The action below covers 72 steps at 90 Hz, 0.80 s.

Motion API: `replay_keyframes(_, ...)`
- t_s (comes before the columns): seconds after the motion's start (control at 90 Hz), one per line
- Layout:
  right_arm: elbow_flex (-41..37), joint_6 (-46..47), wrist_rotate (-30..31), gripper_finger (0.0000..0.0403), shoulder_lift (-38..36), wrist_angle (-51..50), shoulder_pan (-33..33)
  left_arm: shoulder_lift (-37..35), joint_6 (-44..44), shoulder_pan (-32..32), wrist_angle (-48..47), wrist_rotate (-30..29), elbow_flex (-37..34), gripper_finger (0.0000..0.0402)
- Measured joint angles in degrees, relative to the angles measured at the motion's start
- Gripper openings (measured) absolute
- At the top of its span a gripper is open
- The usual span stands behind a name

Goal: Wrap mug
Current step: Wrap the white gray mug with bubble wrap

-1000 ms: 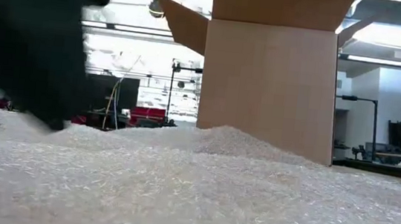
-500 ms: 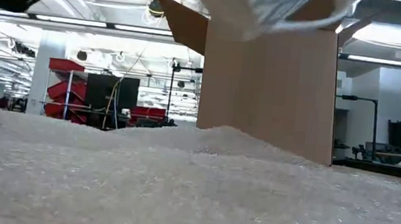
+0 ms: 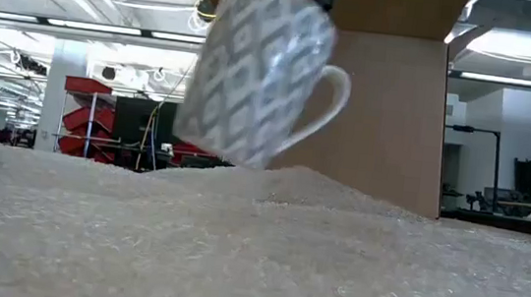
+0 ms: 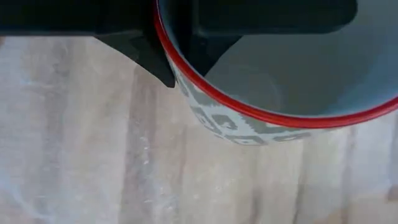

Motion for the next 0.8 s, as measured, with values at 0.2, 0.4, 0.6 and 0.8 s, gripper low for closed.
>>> replay_keyframes(0.2,6.4,1.7,0.5,0.0009,6.5,-5.7,-0.8,-0.7,1.0,-0.2,-8.0,0.0,0.0,0.0086)
replay_keyframes(0.4,10.8,1.5,-1.0,0.0030,8.3,-7.9,-1.4,-1.8,-0.1,-0.2,-8.6,-0.6,0.0,0.0086)
replay_keyframes(0.6,11.2,-0.3,-1.5,0.0102,8.3,-8.6,-1.4,-1.9,-0.8,-0.5,-8.9,-0.7,0.0,0.0086)
replay_keyframes(0.8,11.2,-7.1,-1.5,0.0176,8.3,-9.3,-1.4,-1.9,-2.0,-1.1,-9.5,-2.4,0.0,0.0086)
